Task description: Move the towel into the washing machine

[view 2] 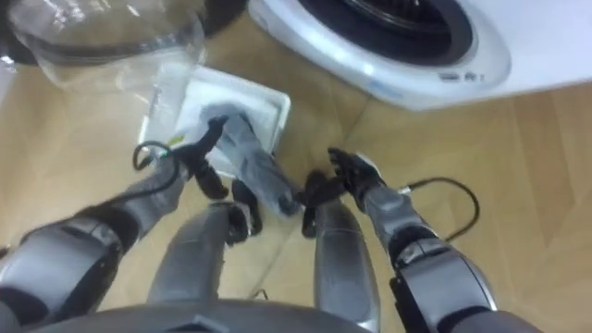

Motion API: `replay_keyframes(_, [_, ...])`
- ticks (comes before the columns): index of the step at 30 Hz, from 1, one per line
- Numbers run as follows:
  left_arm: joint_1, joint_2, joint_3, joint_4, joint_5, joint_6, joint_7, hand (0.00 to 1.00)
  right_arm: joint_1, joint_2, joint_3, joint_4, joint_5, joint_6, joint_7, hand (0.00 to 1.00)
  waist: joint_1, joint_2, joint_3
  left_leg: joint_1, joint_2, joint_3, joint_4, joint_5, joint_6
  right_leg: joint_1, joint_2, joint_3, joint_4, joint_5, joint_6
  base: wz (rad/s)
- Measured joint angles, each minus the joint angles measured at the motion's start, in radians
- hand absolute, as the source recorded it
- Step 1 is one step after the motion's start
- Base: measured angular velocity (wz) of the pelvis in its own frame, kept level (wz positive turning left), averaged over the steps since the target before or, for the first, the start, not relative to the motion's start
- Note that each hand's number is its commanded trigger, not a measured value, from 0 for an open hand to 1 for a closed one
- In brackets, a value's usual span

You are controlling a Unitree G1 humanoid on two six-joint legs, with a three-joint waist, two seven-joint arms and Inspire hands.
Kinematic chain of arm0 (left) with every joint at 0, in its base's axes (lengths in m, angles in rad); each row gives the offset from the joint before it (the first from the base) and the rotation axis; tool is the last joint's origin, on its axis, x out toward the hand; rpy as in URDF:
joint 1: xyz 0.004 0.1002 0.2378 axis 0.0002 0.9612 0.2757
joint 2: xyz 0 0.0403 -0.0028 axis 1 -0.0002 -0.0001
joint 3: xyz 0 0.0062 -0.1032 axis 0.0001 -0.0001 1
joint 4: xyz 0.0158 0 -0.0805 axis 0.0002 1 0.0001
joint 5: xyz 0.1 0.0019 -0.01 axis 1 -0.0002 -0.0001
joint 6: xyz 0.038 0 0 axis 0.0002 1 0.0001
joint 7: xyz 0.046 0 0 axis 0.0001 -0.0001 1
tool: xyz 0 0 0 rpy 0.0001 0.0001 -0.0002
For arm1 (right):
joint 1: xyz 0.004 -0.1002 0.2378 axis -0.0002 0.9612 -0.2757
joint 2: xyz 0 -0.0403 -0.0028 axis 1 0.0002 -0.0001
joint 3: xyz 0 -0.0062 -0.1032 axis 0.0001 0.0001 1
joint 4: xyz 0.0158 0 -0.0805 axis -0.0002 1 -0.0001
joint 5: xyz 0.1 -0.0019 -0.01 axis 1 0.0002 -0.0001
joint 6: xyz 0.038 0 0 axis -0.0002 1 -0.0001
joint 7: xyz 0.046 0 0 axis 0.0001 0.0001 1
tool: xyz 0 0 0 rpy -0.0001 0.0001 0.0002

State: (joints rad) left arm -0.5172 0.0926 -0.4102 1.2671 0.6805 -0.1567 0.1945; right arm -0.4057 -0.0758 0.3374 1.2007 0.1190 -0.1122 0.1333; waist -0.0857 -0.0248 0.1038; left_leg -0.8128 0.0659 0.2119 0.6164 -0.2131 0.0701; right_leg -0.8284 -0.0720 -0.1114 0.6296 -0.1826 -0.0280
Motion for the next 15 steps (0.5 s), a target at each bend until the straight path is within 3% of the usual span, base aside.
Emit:
replay_keyframes(3, [-0.041,0.011,-0.071,-0.007,0.014,-0.005,0.012,0.0,-0.028,-0.001,0.069,-0.005,0.039,-0.003,-0.003,0.0,-0.024,0.001,0.0015,-0.122,0.027,0.0,0.104,-0.021,0.003,-0.117,0.005,0.003,0.08,-0.014,-0.011,-0.07])
replay_keyframes(6, [-0.076,0.014,-0.145,-0.03,0.035,-0.008,0.02,0.0,-0.04,-0.009,0.101,-0.042,0.096,-0.036,-0.022,0.0,-0.035,0.001,0.0016,-0.234,0.034,-0.013,0.208,-0.045,0.003,-0.228,-0.002,-0.001,0.185,-0.038,-0.023,0.02])
replay_keyframes(15, [-0.15,0.017,-0.204,-0.029,0.068,-0.016,0.034,0.0,-0.108,-0.008,0.11,-0.111,0.159,-0.078,-0.034,0.0,-0.076,0.002,0.0006,-0.443,0.065,-0.021,0.409,-0.091,-0.002,-0.447,-0.015,-0.004,0.4,-0.089,-0.057,0.02])
